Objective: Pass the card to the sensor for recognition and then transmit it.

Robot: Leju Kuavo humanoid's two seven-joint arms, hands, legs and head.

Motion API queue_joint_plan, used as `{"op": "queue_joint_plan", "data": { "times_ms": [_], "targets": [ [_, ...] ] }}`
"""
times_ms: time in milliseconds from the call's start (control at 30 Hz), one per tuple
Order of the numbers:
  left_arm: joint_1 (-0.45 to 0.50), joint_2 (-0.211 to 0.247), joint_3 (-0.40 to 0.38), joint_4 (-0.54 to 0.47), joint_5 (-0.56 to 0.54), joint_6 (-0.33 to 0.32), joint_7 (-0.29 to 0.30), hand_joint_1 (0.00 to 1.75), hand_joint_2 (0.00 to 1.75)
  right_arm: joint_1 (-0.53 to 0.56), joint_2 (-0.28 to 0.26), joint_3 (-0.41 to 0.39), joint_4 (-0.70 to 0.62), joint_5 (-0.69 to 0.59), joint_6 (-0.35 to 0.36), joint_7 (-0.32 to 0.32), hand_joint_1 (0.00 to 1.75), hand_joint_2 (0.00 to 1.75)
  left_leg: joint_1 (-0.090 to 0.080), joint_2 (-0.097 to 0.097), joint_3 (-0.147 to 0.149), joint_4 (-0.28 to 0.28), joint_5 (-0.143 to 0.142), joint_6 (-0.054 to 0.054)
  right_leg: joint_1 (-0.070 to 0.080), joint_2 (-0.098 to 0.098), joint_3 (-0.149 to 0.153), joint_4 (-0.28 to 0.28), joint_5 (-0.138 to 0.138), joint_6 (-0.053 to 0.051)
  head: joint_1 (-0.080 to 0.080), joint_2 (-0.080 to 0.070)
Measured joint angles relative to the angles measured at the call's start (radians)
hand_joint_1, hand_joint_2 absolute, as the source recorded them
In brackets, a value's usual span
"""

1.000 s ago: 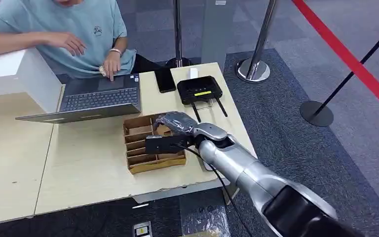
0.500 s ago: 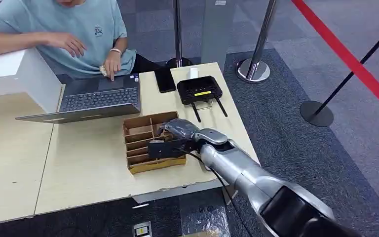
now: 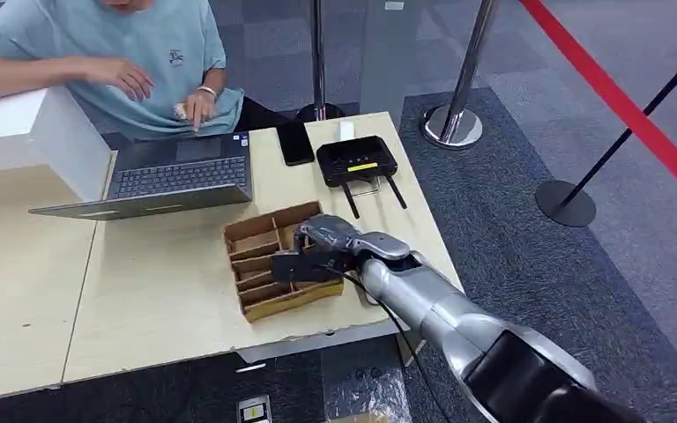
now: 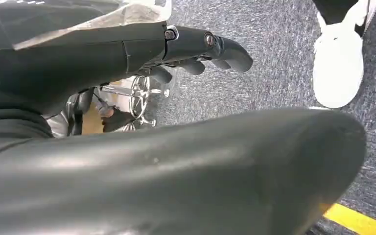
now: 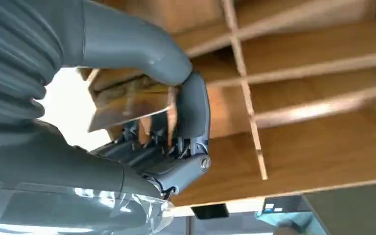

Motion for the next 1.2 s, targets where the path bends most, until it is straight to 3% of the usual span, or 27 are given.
{"op": "queue_joint_plan", "data": {
  "times_ms": [100,500,567,800,833,867,967,1200],
  "targets": [
    [0.0,0.0,0.0,0.0,0.0,0.0,0.0,0.0,0.0,-0.001,0.0,0.0,0.005,-0.003,-0.003,0.0,1.75,1.75,0.0,0.0,0.0,0.0,0.0,0.0,0.0,0.0,0.0,0.0,0.0,0.0,0.0,0.0],
    [0.0,-0.001,-0.001,0.0,-0.002,-0.002,-0.002,0.0,0.0,-0.006,0.005,0.0,0.013,-0.004,-0.007,-0.015,1.75,1.75,0.0,0.0,0.0,0.0,0.0,0.0,0.0,0.0,0.0,0.0,0.001,0.0,0.0,0.0],
    [0.0,-0.001,-0.001,0.0,-0.002,-0.002,-0.002,0.0,0.0,-0.008,0.008,0.0,0.013,-0.003,-0.009,-0.019,1.61,1.75,0.0,0.0,0.0,0.0,0.0,0.0,0.0,0.0,0.0,0.0,0.001,-0.001,0.0,0.0],
    [0.0,-0.001,-0.001,0.0,0.0,-0.003,-0.003,0.0,0.0,-0.039,0.025,-0.001,0.009,-0.005,-0.023,-0.036,1.43,1.75,0.0,0.0,0.0,0.0,0.0,0.0,0.0,0.0,0.0,0.0,0.001,-0.001,0.0,0.0],
    [0.0,-0.001,-0.001,0.0,0.001,-0.003,-0.003,0.0,0.0,-0.045,0.027,-0.001,0.006,-0.006,-0.023,-0.037,1.27,1.75,0.0,0.0,0.0,0.0,0.0,0.0,0.0,0.0,0.0,0.0,0.001,-0.001,0.0,0.0],
    [0.0,-0.001,-0.001,0.0,0.002,-0.002,-0.002,0.0,0.0,-0.051,0.029,-0.001,0.001,-0.007,-0.023,-0.039,0.93,1.75,0.0,0.0,0.0,0.0,0.0,0.0,0.0,0.0,0.0,0.0,0.001,-0.001,0.0,0.0],
    [0.0,-0.001,-0.001,0.0,0.005,-0.002,-0.002,0.0,0.0,-0.066,0.032,-0.001,-0.02,-0.011,-0.021,-0.041,0.68,1.75,0.0,0.0,0.0,0.0,0.0,0.0,0.0,0.0,0.0,0.0,0.001,-0.001,0.0,0.0],
    [0.0,-0.001,-0.001,0.0,0.01,0.0,-0.002,0.0,0.0,-0.068,0.031,-0.003,-0.096,-0.022,0.01,-0.026,0.58,1.75,0.0,0.0,0.0,0.0,0.0,0.0,0.0,0.0,0.0,0.0,0.001,-0.001,0.0,0.0]
  ]
}}
